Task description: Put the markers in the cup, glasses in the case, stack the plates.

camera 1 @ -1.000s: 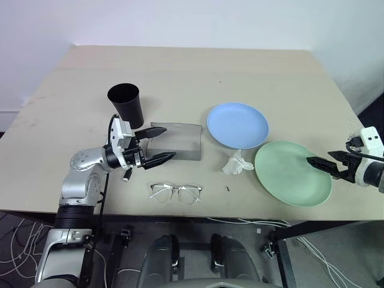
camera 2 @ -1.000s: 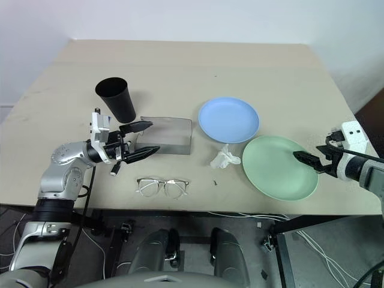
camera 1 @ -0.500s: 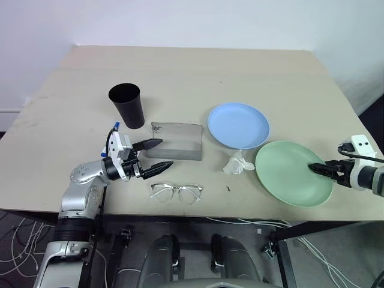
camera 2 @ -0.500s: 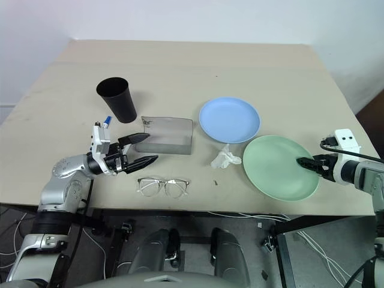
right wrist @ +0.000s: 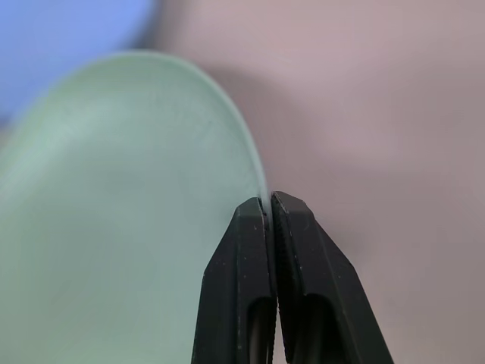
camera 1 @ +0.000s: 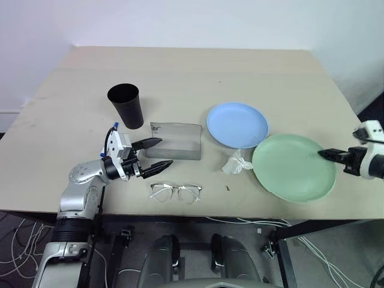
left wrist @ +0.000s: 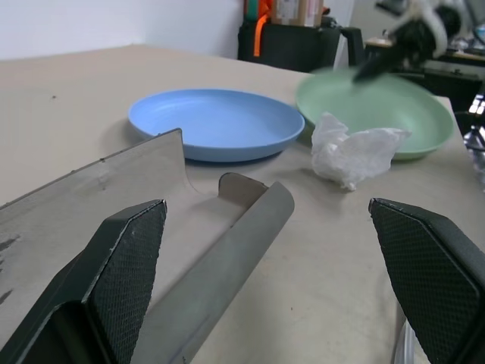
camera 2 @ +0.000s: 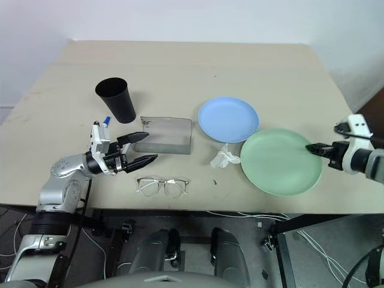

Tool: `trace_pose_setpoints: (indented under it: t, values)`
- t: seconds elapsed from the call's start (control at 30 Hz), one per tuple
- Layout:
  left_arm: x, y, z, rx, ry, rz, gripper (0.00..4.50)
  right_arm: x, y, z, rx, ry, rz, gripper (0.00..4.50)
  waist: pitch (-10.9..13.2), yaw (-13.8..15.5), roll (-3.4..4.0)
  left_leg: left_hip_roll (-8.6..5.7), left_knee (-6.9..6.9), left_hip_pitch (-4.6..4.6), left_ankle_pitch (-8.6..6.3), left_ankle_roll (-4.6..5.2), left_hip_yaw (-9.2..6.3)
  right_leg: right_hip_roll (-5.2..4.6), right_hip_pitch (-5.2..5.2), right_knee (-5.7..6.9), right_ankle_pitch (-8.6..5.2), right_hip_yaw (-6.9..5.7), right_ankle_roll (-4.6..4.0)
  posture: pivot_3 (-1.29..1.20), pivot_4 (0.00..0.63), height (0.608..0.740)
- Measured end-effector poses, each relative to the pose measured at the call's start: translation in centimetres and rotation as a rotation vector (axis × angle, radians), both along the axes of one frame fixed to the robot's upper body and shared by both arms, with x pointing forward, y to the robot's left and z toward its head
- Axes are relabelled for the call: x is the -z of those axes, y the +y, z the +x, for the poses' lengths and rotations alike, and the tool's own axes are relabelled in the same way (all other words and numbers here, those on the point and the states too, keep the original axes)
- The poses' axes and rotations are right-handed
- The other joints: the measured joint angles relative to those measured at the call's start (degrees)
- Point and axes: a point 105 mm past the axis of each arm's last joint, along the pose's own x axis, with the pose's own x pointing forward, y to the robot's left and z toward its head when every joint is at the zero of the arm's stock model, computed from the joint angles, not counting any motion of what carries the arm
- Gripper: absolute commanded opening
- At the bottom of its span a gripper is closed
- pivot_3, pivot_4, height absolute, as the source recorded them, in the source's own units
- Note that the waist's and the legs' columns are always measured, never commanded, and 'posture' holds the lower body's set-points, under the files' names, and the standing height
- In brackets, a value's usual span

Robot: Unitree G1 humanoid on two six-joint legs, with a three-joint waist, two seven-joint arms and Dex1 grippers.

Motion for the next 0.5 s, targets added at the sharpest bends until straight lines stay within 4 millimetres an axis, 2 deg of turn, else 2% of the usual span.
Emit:
trace_pose_setpoints:
  t: [0.13,0.27,0.37,0.5]
  values:
    - [-0.2,0.1,0.2,-0.016,-0.002,-0.002,4.5,-4.2,0.8,1.5,-0.008,-0.1,0.073,0.03,0.0,-0.2,0.05,0.03,0.0,-0.04,0.0,0.0,0.04,-0.01,-0.08,-0.02,0.01,0.0,-0.01,0.0,0.15,0.74]
    - [-0.8,0.1,0.5,-0.022,-0.009,-0.029,4.5,-7.3,0.0,3.5,0.076,-0.166,0.16,0.03,0.0,-0.2,0.05,0.04,-0.03,-0.09,-0.01,-0.01,0.06,0.0,-0.12,-0.09,0.01,0.0,-0.02,0.0,0.15,0.74]
    - [-1.0,0.3,0.6,-0.03,-0.014,-0.032,4.5,-7.1,-0.1,5.9,0.166,-0.151,0.183,0.03,0.0,-0.6,0.05,0.04,-0.06,-0.14,-0.01,-0.01,0.09,0.0,-0.15,-0.14,0.01,0.01,-0.02,0.0,0.15,0.74]
    - [-0.8,0.7,0.7,-0.037,-0.014,-0.034,4.5,-4.0,1.6,9.0,0.227,-0.059,0.199,0.03,0.0,-1.4,0.07,0.04,-0.08,-0.19,0.01,0.02,0.16,0.01,-0.23,-0.09,0.14,0.01,-0.19,0.0,0.15,0.74]
